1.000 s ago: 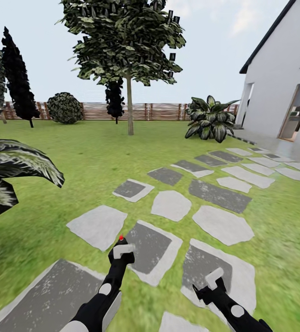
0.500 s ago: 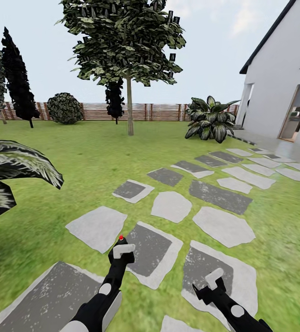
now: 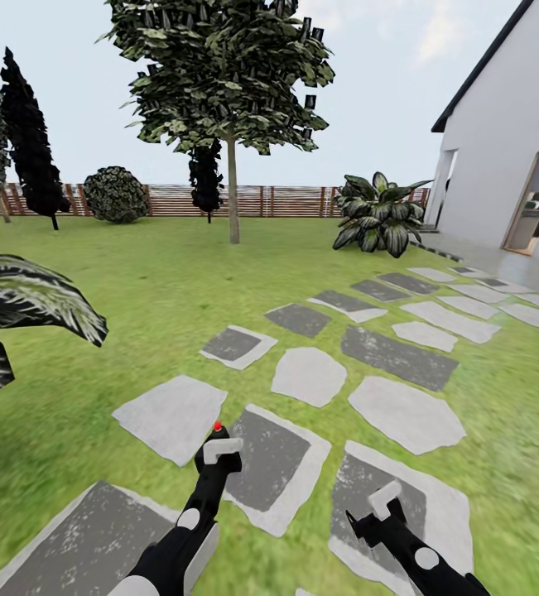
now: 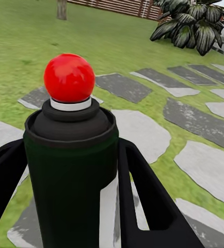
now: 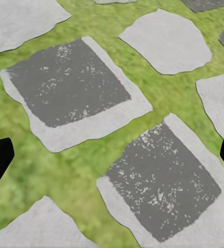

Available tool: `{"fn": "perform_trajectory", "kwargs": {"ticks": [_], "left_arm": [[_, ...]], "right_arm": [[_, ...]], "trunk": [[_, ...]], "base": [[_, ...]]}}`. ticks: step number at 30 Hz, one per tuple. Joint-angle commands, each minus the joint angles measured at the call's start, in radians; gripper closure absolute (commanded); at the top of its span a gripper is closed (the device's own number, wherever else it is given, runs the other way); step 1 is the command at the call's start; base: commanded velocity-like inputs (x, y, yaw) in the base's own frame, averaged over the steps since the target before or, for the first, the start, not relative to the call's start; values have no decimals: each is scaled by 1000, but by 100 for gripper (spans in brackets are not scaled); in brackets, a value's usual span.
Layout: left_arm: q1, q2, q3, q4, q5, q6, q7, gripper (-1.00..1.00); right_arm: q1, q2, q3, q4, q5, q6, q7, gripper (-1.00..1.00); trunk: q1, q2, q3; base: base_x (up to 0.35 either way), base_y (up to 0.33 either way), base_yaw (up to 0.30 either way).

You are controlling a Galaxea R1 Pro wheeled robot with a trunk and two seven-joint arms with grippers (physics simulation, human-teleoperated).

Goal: In the garden, pick up the pesticide atomizer on the floor and spray pesticide onto both trees until each tree trunk is fully covered.

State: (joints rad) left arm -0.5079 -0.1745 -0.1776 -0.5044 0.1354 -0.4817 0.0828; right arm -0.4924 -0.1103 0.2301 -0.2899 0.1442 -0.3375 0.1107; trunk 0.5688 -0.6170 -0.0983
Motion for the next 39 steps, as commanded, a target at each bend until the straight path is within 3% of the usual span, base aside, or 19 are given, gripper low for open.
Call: {"fn": "perform_trajectory", "kwargs": {"ticks": [1, 39], "left_arm": [[0, 0, 0, 0, 0, 0, 0, 100], [0, 0, 1, 0, 0, 0, 0, 100]], "right_arm": [[0, 0, 0, 0, 0, 0, 0, -100], [0, 0, 0, 0, 0, 0, 1, -100]], "trunk": [[0, 0, 0], [0, 0, 0]], "base": [[335, 0, 0], [297, 0, 0]]}}
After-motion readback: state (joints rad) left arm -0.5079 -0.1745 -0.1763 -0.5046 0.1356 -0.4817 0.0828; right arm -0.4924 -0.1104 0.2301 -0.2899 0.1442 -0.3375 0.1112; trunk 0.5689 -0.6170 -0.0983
